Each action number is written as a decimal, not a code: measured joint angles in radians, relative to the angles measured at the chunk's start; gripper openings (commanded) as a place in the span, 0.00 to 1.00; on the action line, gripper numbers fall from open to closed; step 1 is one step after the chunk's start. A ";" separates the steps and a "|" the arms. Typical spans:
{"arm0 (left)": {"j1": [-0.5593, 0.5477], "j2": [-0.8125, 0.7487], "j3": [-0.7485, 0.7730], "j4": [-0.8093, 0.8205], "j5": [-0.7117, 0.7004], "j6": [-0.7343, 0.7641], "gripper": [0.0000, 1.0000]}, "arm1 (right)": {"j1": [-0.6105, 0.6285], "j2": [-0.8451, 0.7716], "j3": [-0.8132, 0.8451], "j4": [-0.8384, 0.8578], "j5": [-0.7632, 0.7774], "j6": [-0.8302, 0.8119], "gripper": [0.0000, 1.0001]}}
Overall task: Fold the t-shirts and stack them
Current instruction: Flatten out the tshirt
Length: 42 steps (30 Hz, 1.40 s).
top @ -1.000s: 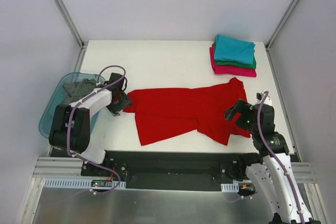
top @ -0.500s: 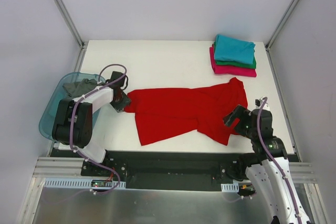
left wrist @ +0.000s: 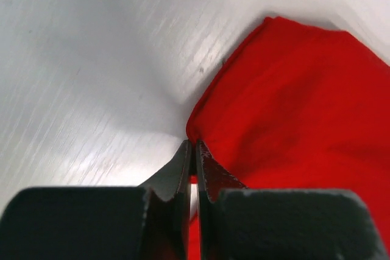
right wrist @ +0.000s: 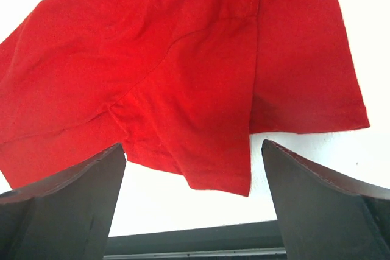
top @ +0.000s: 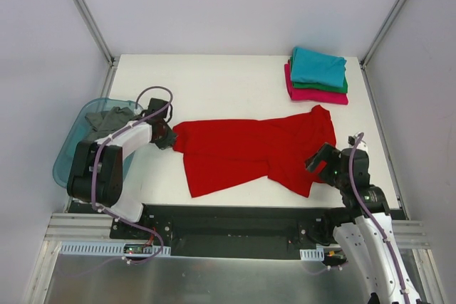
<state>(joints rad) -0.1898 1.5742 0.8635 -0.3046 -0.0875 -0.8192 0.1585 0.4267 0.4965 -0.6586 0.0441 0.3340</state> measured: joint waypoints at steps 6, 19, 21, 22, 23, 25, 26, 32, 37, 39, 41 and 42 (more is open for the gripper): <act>0.000 -0.203 -0.070 0.021 0.006 0.030 0.00 | 0.024 0.066 0.000 -0.079 -0.092 0.079 0.96; 0.000 -0.303 -0.133 0.046 0.035 0.065 0.00 | 0.505 0.426 0.010 -0.180 0.223 0.357 0.84; 0.000 -0.309 -0.133 0.046 0.036 0.070 0.00 | 0.506 0.453 0.010 -0.169 0.246 0.369 0.82; 0.000 -0.311 -0.133 0.046 0.036 0.071 0.00 | 0.506 0.462 0.010 -0.158 0.256 0.373 0.81; 0.000 -0.312 -0.133 0.046 0.035 0.072 0.00 | 0.507 0.470 0.010 -0.145 0.264 0.377 0.80; 0.000 -0.312 -0.133 0.046 0.035 0.073 0.00 | 0.506 0.482 0.010 -0.111 0.278 0.383 0.79; 0.000 -0.312 -0.133 0.046 0.035 0.073 0.00 | 0.506 0.485 0.009 -0.098 0.284 0.384 0.78; 0.000 -0.312 -0.133 0.046 0.037 0.075 0.00 | 0.503 0.535 -0.004 -0.023 0.296 0.388 0.74; 0.000 -0.318 -0.133 0.046 0.038 0.076 0.00 | 0.463 0.624 -0.008 0.025 0.280 0.373 0.61; 0.000 -0.323 -0.133 0.046 0.038 0.076 0.00 | 0.451 0.647 0.000 0.027 0.283 0.360 0.45; 0.000 -0.331 -0.133 0.046 0.038 0.076 0.00 | 0.442 0.668 0.008 0.038 0.281 0.346 0.25; 0.000 -0.334 -0.133 0.046 0.038 0.076 0.00 | 0.439 0.679 0.013 0.054 0.278 0.340 0.19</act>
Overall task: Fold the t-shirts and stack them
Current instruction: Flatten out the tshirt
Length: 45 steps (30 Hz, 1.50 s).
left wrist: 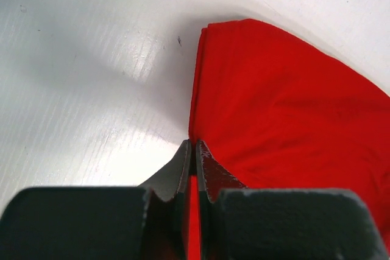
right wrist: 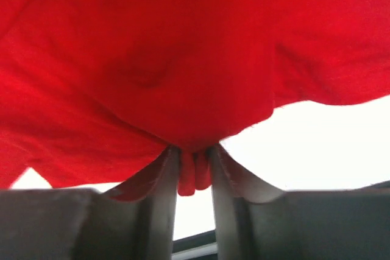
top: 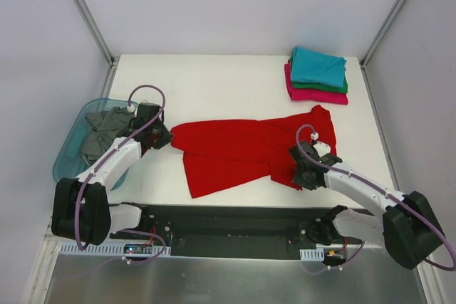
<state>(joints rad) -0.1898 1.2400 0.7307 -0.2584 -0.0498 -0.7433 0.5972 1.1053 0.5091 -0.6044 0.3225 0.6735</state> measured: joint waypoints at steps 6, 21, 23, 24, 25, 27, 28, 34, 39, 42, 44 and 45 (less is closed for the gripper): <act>0.000 -0.023 0.002 -0.001 0.000 0.008 0.00 | -0.010 0.025 0.019 0.051 -0.026 -0.055 0.05; 0.000 -0.152 0.446 -0.060 0.011 0.043 0.00 | -0.216 -0.237 0.752 -0.158 0.042 -0.385 0.01; 0.000 -0.184 0.516 -0.070 0.012 0.052 0.00 | -0.220 -0.235 0.877 -0.176 0.048 -0.426 0.01; 0.000 -0.201 0.555 -0.078 0.012 0.057 0.00 | -0.220 -0.232 0.948 -0.183 0.049 -0.449 0.01; 0.000 -0.216 0.595 -0.089 0.013 0.062 0.00 | -0.220 -0.225 1.028 -0.193 0.048 -0.472 0.01; 0.000 -0.244 0.675 -0.104 0.013 0.076 0.00 | -0.221 -0.206 1.173 -0.217 0.041 -0.511 0.01; 0.000 -0.257 0.704 -0.108 0.014 0.082 0.00 | -0.221 -0.198 1.231 -0.222 0.036 -0.526 0.00; 0.000 -0.366 0.861 -0.157 0.035 0.107 0.00 | -0.221 -0.151 1.572 -0.249 -0.040 -0.619 0.01; 0.000 -0.407 1.028 -0.209 0.054 0.130 0.00 | -0.221 -0.127 1.771 -0.274 -0.149 -0.650 0.01; 0.000 -0.407 1.121 -0.223 0.057 0.150 0.00 | -0.221 -0.127 1.823 -0.274 -0.217 -0.652 0.01; 0.000 -0.407 1.164 -0.232 0.061 0.159 0.00 | -0.221 -0.127 1.841 -0.269 -0.246 -0.652 0.01; 0.000 -0.405 1.182 -0.240 0.063 0.161 0.00 | -0.221 -0.127 1.844 -0.266 -0.251 -0.652 0.01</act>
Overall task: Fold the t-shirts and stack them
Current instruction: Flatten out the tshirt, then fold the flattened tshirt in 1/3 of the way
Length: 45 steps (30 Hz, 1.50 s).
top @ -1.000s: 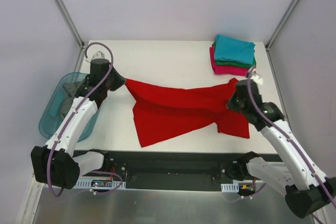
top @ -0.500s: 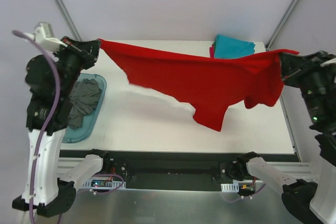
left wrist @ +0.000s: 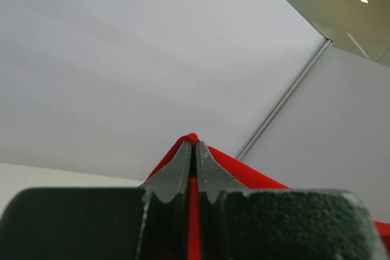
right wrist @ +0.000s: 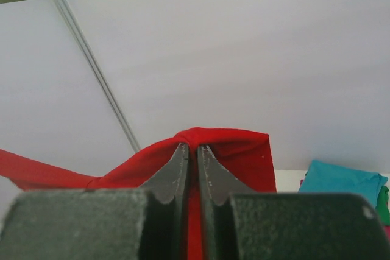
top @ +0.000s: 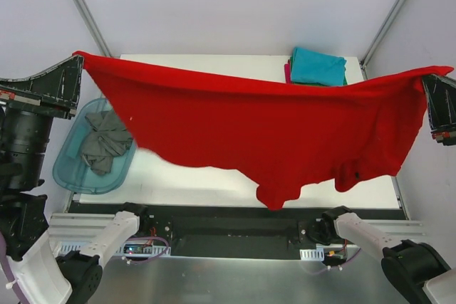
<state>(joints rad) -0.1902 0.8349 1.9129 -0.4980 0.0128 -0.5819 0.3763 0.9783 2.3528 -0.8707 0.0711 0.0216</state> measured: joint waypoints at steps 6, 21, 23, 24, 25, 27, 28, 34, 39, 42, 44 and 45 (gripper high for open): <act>0.000 0.031 0.014 -0.025 -0.014 0.014 0.00 | 0.000 0.032 0.004 0.015 0.025 -0.033 0.01; 0.000 0.653 -0.481 0.086 -0.254 0.005 0.00 | -0.110 0.603 -0.454 0.163 0.208 -0.063 0.01; 0.001 0.815 -0.491 0.090 -0.258 0.002 0.00 | -0.134 0.726 -0.541 0.197 0.169 -0.059 0.01; 0.001 0.877 -0.489 0.099 -0.257 0.002 0.00 | -0.140 0.787 -0.566 0.207 0.146 -0.058 0.01; 0.002 0.962 -0.469 0.094 -0.257 0.002 0.00 | -0.153 0.862 -0.576 0.210 0.121 -0.056 0.01; 0.002 1.103 -0.415 0.097 -0.256 0.003 0.00 | -0.163 0.965 -0.575 0.230 0.090 -0.052 0.00; 0.002 1.159 -0.389 0.101 -0.256 0.003 0.00 | -0.166 1.011 -0.572 0.240 0.077 -0.051 0.01; 0.018 1.312 -0.269 0.105 -0.204 0.003 0.00 | -0.169 1.114 -0.561 0.269 0.043 -0.029 0.01; 0.038 1.292 -0.262 0.114 -0.183 0.002 0.00 | -0.169 1.083 -0.583 0.290 0.029 0.018 0.01; 0.046 1.246 -0.302 0.118 -0.171 0.001 0.00 | -0.169 1.010 -0.663 0.297 0.022 0.045 0.02; 0.047 1.206 -0.331 0.114 -0.164 0.001 0.00 | -0.169 0.936 -0.738 0.293 0.021 0.065 0.02; 0.047 1.179 -0.351 0.113 -0.151 0.001 0.00 | -0.168 0.888 -0.785 0.293 0.022 0.077 0.02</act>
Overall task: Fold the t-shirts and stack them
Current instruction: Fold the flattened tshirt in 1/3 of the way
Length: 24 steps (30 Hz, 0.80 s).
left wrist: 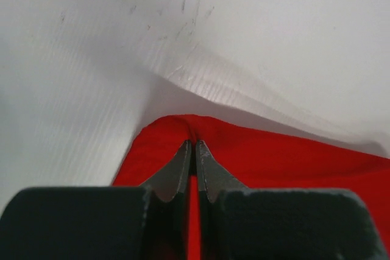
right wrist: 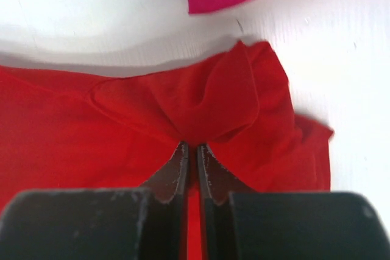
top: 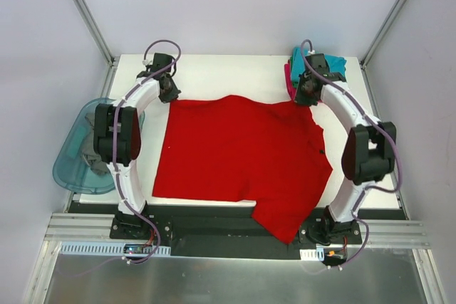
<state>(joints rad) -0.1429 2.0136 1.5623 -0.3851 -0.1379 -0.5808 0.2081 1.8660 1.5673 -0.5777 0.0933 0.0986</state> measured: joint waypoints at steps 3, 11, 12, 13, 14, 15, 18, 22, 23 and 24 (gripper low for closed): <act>0.000 -0.074 -0.048 -0.003 0.018 -0.001 0.00 | 0.003 -0.122 -0.108 -0.002 0.005 0.027 0.03; 0.000 -0.317 -0.263 -0.005 0.057 -0.004 0.00 | 0.075 -0.436 -0.391 -0.018 0.077 0.126 0.06; 0.000 -0.344 -0.296 -0.007 0.058 -0.004 0.00 | 0.085 -0.465 -0.422 -0.022 0.086 0.138 0.06; 0.000 -0.367 -0.326 -0.007 0.058 -0.005 0.00 | 0.093 -0.495 -0.454 -0.023 0.094 0.151 0.06; 0.000 -0.393 -0.362 -0.011 0.057 -0.007 0.00 | 0.101 -0.527 -0.488 -0.027 0.102 0.164 0.06; 0.000 -0.420 -0.399 -0.019 0.056 -0.010 0.00 | 0.109 -0.558 -0.520 -0.032 0.108 0.177 0.06; 0.000 -0.490 -0.491 -0.039 0.050 -0.021 0.00 | 0.130 -0.639 -0.602 -0.049 0.114 0.214 0.09; 0.000 -0.530 -0.549 -0.077 0.047 -0.041 0.22 | 0.175 -0.735 -0.716 -0.066 0.118 0.271 0.23; 0.000 -0.534 -0.558 -0.084 0.047 -0.043 0.35 | 0.185 -0.756 -0.745 -0.068 0.116 0.285 0.35; 0.000 -0.537 -0.563 -0.093 0.046 -0.045 0.50 | 0.192 -0.771 -0.767 -0.072 0.112 0.294 0.54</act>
<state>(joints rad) -0.1432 1.4769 0.9997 -0.4786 -0.0917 -0.6262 0.4000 1.0954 0.8005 -0.6498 0.2054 0.3927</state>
